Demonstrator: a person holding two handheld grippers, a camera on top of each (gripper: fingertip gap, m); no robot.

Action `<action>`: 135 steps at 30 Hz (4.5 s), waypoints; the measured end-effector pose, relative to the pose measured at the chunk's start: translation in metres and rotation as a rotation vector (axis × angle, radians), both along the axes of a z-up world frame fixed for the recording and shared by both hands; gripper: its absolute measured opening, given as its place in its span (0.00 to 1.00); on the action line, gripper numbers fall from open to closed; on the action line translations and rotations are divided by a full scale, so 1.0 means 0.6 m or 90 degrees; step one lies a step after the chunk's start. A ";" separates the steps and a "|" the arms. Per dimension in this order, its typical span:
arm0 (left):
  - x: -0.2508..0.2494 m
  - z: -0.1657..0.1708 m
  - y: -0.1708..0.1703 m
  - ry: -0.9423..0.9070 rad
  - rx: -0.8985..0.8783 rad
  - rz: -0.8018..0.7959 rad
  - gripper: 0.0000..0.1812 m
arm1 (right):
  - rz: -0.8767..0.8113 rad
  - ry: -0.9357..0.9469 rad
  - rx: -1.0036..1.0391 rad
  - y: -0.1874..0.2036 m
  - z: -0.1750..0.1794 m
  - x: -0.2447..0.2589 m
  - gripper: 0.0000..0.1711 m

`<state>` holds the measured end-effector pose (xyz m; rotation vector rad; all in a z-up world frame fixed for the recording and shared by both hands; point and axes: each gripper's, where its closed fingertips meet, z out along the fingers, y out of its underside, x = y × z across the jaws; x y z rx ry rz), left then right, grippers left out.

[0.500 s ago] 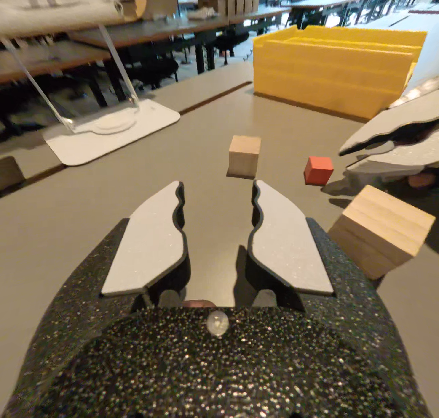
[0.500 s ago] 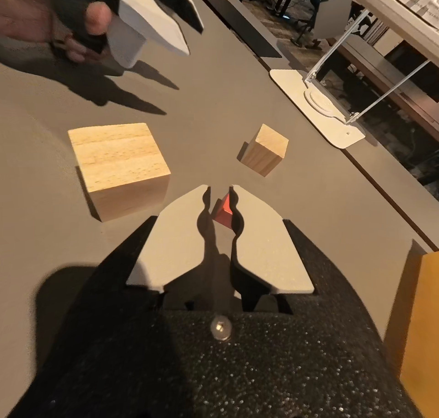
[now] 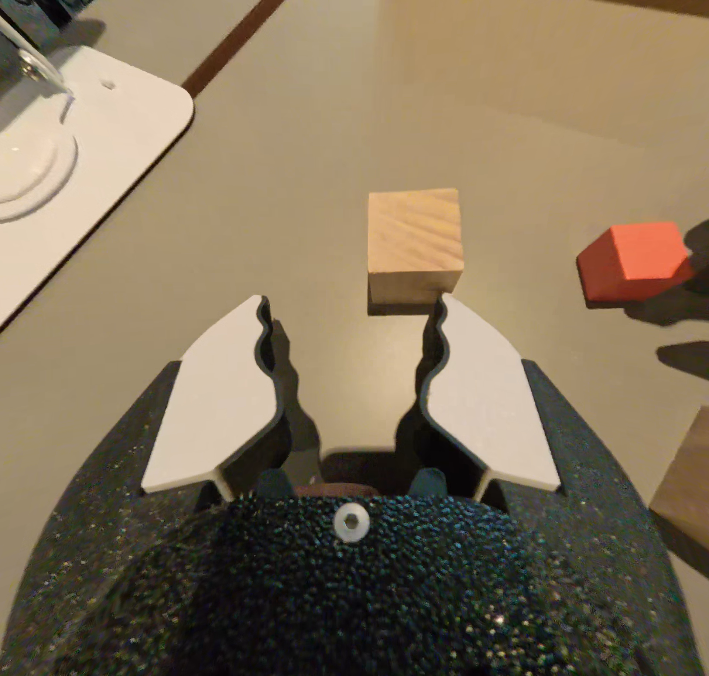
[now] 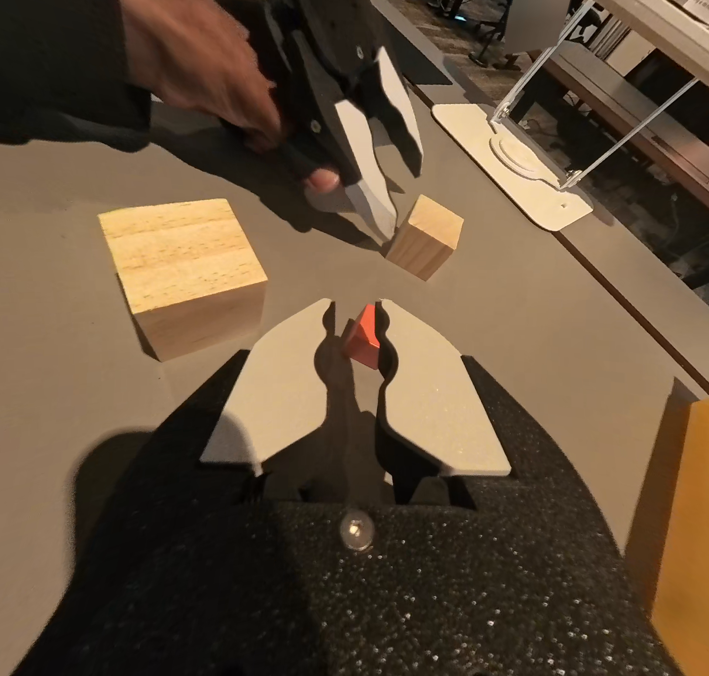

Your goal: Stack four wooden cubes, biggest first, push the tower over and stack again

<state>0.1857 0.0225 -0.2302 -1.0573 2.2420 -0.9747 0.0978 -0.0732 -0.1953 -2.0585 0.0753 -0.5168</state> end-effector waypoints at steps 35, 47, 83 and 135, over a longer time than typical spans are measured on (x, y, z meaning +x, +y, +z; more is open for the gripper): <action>-0.081 0.076 -0.044 -0.161 -0.108 -0.104 0.26 | 0.014 -0.003 -0.015 0.001 -0.005 -0.005 0.11; -0.275 0.131 -0.083 -0.176 -0.160 -0.384 0.25 | 0.022 0.000 -0.012 0.001 -0.005 -0.007 0.11; -0.262 0.087 -0.116 -0.139 -0.182 -0.377 0.26 | 0.113 0.066 0.061 0.002 0.017 -0.036 0.12; -0.267 0.072 -0.103 -0.121 -0.145 -0.383 0.36 | 0.293 0.226 0.054 0.000 0.015 -0.111 0.17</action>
